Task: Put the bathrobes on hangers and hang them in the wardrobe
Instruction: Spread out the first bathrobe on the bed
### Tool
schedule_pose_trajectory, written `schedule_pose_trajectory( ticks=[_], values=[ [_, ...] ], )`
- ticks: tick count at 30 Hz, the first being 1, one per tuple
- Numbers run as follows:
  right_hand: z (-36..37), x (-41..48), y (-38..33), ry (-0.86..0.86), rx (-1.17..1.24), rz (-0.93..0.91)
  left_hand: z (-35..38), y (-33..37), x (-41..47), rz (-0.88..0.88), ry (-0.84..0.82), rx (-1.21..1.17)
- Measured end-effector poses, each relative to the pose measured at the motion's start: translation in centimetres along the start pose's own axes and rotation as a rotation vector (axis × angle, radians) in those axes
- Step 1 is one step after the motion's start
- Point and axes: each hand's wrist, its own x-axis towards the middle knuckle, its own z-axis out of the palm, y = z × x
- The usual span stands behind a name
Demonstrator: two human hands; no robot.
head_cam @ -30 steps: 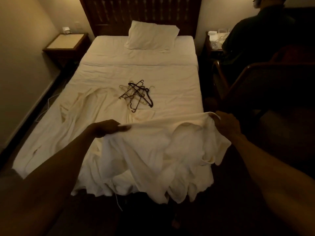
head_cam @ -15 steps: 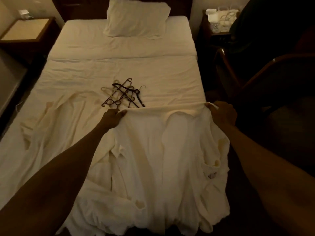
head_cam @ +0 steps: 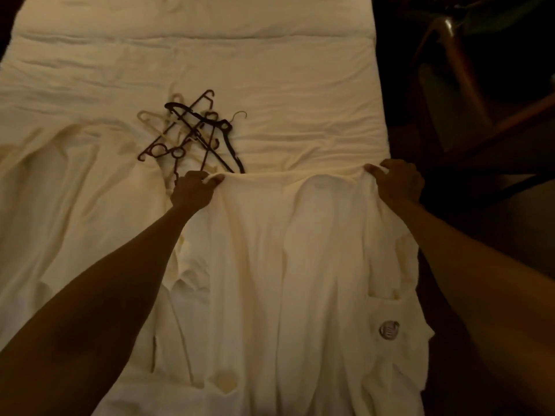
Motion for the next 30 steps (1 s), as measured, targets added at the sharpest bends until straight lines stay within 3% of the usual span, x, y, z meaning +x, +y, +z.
schedule_pose_trajectory(
  ticks=[9,13,17,20,24,27,30],
  values=[
    [10.7,4.7,-0.4,-0.123,-0.086,-0.011,7.6,-4.2,7.3,-0.218,-0.055,0.174],
    [14.2,4.7,-0.8,-0.196,-0.140,-0.003,8.9,-6.2,7.9,-0.188,-0.071,0.256],
    [15.0,2.9,-0.4,-0.154,-0.149,-0.064,8.6,-6.5,6.9,-0.111,-0.029,0.271],
    [13.8,0.3,-0.5,-0.101,-0.194,-0.133,6.6,-6.2,4.8,-0.142,0.007,0.233],
    [11.9,-5.3,-1.7,-0.040,-0.035,-0.263,3.6,-9.0,1.5,-0.269,-0.166,-0.018],
    [11.5,-10.2,-3.5,-0.163,0.114,-0.282,1.9,-12.2,-2.8,-0.272,-0.357,-0.300],
    [12.7,-14.3,-5.4,-0.433,0.175,-0.232,2.2,-15.7,-5.7,-0.103,-0.419,-0.229]
  ],
)
